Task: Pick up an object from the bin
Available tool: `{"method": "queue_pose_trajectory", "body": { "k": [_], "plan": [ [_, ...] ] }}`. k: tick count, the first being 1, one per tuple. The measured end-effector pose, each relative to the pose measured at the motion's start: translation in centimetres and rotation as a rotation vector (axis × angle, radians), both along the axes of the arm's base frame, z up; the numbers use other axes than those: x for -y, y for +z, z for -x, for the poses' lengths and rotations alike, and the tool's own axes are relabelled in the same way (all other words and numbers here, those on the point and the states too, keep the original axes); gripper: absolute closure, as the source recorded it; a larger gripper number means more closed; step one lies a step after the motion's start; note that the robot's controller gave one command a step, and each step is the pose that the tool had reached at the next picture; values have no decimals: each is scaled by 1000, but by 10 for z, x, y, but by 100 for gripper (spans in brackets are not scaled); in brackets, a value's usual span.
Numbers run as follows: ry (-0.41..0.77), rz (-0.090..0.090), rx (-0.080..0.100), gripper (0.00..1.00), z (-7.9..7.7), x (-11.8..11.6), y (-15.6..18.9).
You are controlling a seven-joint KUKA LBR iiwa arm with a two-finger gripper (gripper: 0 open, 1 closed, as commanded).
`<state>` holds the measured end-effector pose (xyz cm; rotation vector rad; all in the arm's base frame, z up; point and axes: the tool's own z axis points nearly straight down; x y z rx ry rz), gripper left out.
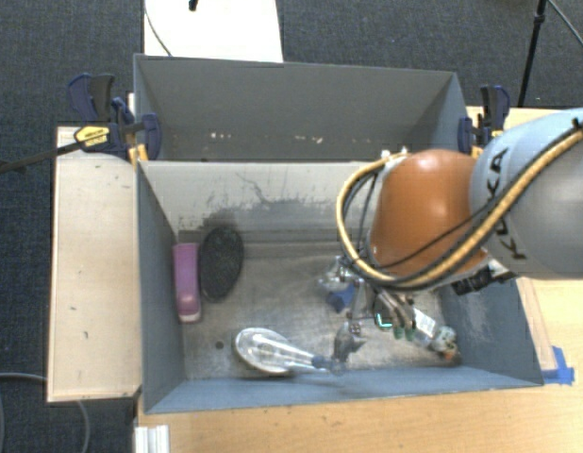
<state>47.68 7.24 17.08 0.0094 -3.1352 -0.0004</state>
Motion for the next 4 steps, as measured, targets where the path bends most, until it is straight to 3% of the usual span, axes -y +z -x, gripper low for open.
{"method": "queue_pose_trajectory", "body": {
  "k": [1,2,3,4],
  "plan": [
    [-262,-4,12,0,-10,-79,-101],
    [-355,-2,10,0,-2,-99,-70],
    [-435,2,5,0,-1,-82,-65],
    [-549,-1,10,0,-2,-71,-100]
  ]
}}
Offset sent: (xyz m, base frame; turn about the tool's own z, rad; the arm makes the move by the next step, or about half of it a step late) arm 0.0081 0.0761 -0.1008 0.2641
